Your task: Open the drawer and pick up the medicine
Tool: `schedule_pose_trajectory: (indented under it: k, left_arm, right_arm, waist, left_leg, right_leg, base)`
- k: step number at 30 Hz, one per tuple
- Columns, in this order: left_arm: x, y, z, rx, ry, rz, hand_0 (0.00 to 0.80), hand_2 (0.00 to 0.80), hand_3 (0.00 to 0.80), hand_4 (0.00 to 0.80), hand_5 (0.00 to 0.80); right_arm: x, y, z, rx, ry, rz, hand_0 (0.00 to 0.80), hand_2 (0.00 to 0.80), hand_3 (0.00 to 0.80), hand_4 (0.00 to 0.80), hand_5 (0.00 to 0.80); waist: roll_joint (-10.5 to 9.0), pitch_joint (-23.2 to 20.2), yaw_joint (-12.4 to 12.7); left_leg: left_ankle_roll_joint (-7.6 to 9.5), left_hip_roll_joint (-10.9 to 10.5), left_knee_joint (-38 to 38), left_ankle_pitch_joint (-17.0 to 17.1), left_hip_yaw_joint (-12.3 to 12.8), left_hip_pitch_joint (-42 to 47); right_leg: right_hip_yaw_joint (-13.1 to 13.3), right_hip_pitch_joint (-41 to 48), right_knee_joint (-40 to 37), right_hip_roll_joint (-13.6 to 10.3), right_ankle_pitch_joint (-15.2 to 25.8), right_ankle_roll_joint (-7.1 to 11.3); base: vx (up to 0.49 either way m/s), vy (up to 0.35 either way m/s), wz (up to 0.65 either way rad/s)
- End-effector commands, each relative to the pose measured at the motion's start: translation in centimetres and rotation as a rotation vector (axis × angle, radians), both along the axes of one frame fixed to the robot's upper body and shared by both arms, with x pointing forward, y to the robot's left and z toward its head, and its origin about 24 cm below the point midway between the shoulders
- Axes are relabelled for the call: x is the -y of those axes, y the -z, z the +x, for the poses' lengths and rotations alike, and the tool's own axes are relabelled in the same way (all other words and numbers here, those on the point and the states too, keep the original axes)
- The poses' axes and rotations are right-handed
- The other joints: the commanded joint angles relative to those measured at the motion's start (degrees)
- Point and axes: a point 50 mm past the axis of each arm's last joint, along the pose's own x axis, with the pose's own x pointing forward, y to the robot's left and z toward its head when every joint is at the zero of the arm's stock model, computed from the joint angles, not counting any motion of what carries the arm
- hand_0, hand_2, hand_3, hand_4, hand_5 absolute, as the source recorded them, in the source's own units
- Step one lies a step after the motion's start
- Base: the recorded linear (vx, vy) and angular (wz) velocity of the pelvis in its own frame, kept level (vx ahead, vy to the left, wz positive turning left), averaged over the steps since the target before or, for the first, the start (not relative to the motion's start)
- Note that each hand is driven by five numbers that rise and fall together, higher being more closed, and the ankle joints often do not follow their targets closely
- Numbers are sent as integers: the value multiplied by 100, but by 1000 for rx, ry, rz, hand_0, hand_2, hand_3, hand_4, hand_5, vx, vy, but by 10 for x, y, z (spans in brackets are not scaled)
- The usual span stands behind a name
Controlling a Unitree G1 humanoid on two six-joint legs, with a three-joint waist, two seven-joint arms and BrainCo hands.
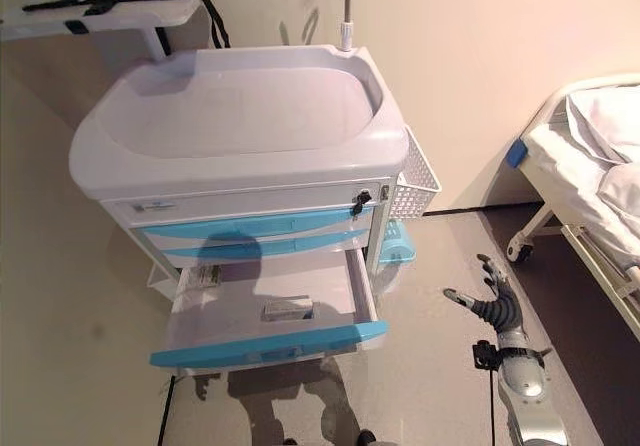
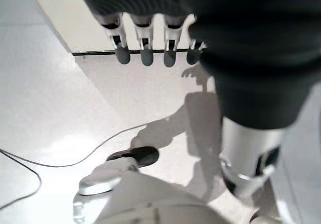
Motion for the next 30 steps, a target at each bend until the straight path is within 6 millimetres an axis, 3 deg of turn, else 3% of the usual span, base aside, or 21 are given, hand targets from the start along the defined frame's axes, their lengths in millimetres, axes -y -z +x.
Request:
schedule_pose_trajectory:
  k: [1,12,20,27,30]
  left_arm:
    - [-11,-3,4,7,33,32,0,0,0,0,0]
    - [-15,-7,16,43,100,33,0,0,0,0,0]
    - [-26,-8,1,-24,95,65,0,0,0,0,0]
    - [-33,-10,-3,-34,75,84,0,0,0,0,0]
    - [-34,-10,0,-18,64,87,0,0,0,0,0]
  right_arm:
    - [-19,-34,15,162,-163,14,0,0,0,0,0]
    - [-77,-54,48,159,-539,-68,0,0,0,0,0]
    - [-122,-55,62,111,-775,-110,0,0,0,0,0]
    - [-142,-53,69,85,-853,-120,0,0,0,0,0]
    - [-149,-43,74,41,-857,-138,0,0,0,0,0]
  waist:
    - [-183,-67,145]
    - [-357,-18,419]
    - [-534,59,692]
    - [-620,106,832]
    - [-656,128,886]
  left_leg:
    - [206,-431,123,-90,-60,-351]
    - [225,-474,170,-78,-226,-434]
    - [237,-488,136,-30,-436,-466]
    - [237,-474,142,-21,-540,-478]
    - [229,-461,138,-9,-594,-488]
  right_leg:
    - [66,-134,106,-265,306,487]
    - [-123,-117,130,-321,276,463]
    - [-364,-76,162,-352,224,430]
    - [-470,-56,164,-350,191,412]
    - [-508,-48,160,-334,172,390]
  base:
    - [1,17,-12]
    - [0,-3,1]
    - [9,-26,21]
    - [10,-23,13]
    - [3,-38,8]
